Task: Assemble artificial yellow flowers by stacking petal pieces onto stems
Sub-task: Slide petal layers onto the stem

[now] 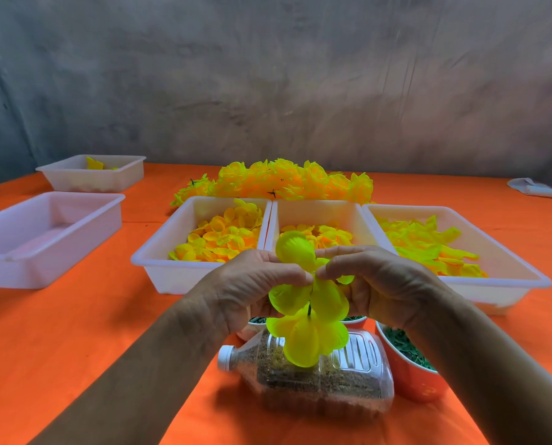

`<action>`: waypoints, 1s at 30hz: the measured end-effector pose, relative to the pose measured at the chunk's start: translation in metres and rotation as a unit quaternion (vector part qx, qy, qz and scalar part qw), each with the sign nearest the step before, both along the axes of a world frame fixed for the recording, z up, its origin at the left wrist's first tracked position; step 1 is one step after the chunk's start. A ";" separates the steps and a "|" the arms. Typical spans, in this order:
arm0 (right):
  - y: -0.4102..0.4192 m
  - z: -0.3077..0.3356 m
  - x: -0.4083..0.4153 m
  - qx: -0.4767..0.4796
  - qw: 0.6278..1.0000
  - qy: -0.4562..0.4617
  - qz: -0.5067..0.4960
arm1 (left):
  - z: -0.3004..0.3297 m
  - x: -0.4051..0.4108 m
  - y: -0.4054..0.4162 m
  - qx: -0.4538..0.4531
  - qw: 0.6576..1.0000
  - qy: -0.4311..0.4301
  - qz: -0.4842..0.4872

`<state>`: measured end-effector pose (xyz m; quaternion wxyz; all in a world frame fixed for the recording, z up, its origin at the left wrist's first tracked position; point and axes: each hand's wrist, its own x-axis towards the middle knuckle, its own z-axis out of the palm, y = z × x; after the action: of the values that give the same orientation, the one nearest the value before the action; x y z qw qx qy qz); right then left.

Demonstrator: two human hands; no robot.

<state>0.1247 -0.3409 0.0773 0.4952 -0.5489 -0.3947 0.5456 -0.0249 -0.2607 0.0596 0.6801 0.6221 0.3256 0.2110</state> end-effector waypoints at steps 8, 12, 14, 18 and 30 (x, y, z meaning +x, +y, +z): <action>0.000 0.001 -0.001 -0.011 1.000 -0.006 0.006 | 0.001 0.000 0.001 -0.015 1.000 -0.003 -0.003; -0.001 0.002 -0.002 -0.001 1.000 0.002 0.014 | 0.002 0.000 -0.002 -0.023 1.000 0.003 -0.014; -0.003 0.002 -0.003 0.008 1.000 0.010 0.013 | 0.002 0.000 -0.003 -0.031 0.999 0.000 -0.019; -0.004 0.002 -0.003 0.013 0.999 0.026 0.014 | 0.003 -0.001 -0.004 -0.027 1.000 -0.008 -0.007; -0.001 -0.001 -0.003 0.007 1.000 0.004 -0.002 | -0.003 -0.001 -0.005 -0.050 0.998 -0.028 -0.002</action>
<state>0.1212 -0.3424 0.0762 0.5014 -0.5439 -0.3954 0.5445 -0.0259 -0.2653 0.0567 0.7191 0.5821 0.3158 0.2105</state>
